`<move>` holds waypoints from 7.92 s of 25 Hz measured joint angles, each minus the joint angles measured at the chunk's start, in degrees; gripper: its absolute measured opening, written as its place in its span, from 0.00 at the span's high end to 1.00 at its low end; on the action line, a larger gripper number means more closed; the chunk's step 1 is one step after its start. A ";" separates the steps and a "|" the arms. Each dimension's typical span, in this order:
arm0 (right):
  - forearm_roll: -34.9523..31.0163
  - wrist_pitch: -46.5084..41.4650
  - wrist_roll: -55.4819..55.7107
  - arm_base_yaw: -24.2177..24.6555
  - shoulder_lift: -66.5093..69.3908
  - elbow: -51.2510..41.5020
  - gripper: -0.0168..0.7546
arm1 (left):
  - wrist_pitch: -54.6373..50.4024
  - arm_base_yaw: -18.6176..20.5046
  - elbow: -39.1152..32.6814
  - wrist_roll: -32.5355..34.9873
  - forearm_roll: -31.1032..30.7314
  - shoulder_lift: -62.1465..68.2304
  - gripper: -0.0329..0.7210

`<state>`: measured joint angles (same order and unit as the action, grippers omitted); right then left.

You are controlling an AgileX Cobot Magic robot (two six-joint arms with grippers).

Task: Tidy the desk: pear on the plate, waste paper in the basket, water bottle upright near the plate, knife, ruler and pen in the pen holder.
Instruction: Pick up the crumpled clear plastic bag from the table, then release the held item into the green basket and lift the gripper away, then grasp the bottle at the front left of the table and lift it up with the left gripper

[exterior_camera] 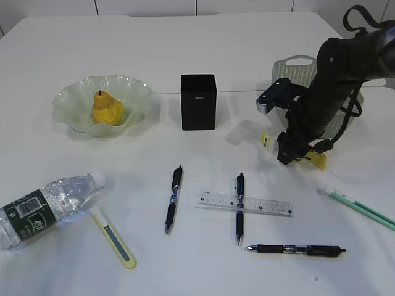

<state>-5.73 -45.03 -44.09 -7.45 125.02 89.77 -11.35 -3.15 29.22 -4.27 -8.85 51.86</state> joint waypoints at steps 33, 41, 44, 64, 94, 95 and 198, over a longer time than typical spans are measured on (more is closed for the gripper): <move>-1.86 -5.08 4.12 0.00 0.90 2.22 0.96 | -0.04 0.03 0.00 0.00 0.00 -0.17 0.59; -2.92 -13.40 8.42 0.00 0.90 8.86 0.96 | -0.13 0.03 0.00 0.00 0.00 -0.17 0.59; -4.33 -16.44 10.30 0.00 0.90 11.17 0.96 | -0.13 0.03 0.00 0.00 0.00 -0.17 0.59; 1.41 -22.29 30.68 0.00 0.90 37.60 0.96 | -0.13 0.03 0.00 0.00 0.00 -0.17 0.59; 14.14 -14.65 47.88 6.93 9.92 37.92 0.96 | -3.26 0.03 0.00 0.00 3.22 -0.17 0.59; 14.14 -14.56 47.92 7.36 10.22 37.92 0.96 | -3.30 0.03 0.00 0.00 3.56 -0.17 0.59; 9.10 -8.75 49.46 8.40 -63.38 -45.08 0.20 | -27.00 -1.38 4.75 0.00 6.78 -3.85 0.59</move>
<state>3.37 -53.78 5.37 0.96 61.64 44.69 -38.35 -4.53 33.96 -4.27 -2.07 48.02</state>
